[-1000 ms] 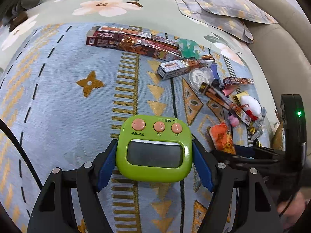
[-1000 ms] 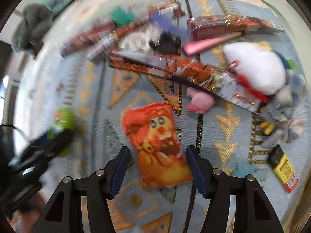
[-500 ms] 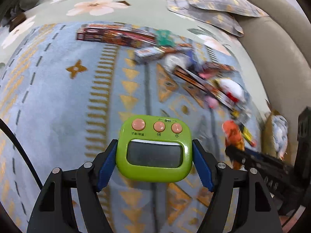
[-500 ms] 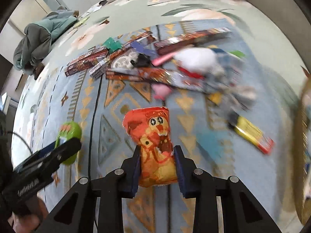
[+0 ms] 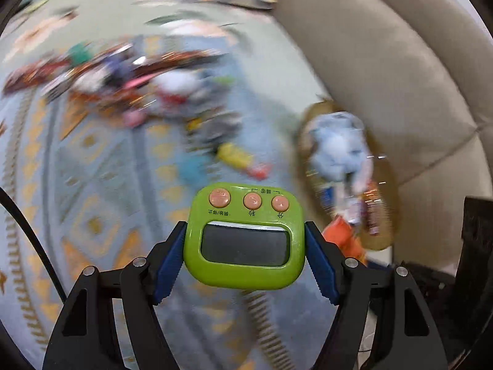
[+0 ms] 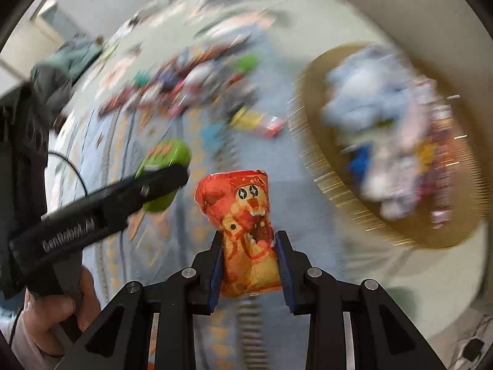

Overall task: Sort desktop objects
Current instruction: 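Carry timer and orange snack bag to the gold plate and release both, then move both open grippers back over the pile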

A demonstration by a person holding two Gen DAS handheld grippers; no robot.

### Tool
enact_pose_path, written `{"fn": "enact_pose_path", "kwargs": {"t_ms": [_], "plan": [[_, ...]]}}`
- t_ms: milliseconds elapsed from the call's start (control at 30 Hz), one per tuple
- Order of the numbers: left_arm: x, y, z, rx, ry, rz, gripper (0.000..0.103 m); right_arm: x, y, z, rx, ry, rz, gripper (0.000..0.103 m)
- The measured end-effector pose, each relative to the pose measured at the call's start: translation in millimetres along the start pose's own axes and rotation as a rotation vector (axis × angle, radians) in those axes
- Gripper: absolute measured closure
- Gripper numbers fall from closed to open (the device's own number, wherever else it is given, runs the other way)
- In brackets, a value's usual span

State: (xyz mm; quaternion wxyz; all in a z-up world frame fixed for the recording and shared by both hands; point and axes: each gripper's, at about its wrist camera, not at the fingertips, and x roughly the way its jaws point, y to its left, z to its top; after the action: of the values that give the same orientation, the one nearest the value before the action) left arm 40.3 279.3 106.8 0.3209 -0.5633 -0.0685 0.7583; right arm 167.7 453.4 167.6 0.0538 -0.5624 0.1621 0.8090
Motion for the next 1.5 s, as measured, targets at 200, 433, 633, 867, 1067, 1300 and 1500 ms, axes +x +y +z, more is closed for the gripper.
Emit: {"fn": "enact_pose_path", "kwargs": {"t_ms": [200,433,633,867,1067,1300,1500], "plan": [[15.4,-68.0,38.0,0.104,-0.052,-0.106,0.032,-51.8,-84.5,45.1,0.214,-0.189,-0.117,0.072],[56.4,-120.2,70.7,0.157,-0.041,-0.205,0.007,-50.7,-147.4,63.2,0.429,-0.190,-0.097,0.045],[72.2,-113.4,57.1,0.139,0.028,-0.133,0.007,-40.6,-152.1,43.3,0.422,-0.128,-0.072,0.038],[56.0,-94.5,38.0,0.143,0.047,-0.027,0.007,-22.5,-115.5,34.8,0.338,-0.051,0.015,0.038],[38.8,-59.0,33.5,0.079,0.035,0.021,0.008,-15.0,-64.2,42.9,0.218,-0.042,0.051,0.038],[6.0,-2.1,23.2,0.018,0.032,0.116,0.008,2.9,7.1,50.7,0.084,-0.015,0.099,0.038],[-27.8,71.0,5.3,-0.053,0.056,0.189,0.008,33.2,75.1,41.9,0.063,0.036,0.153,0.038]]}}
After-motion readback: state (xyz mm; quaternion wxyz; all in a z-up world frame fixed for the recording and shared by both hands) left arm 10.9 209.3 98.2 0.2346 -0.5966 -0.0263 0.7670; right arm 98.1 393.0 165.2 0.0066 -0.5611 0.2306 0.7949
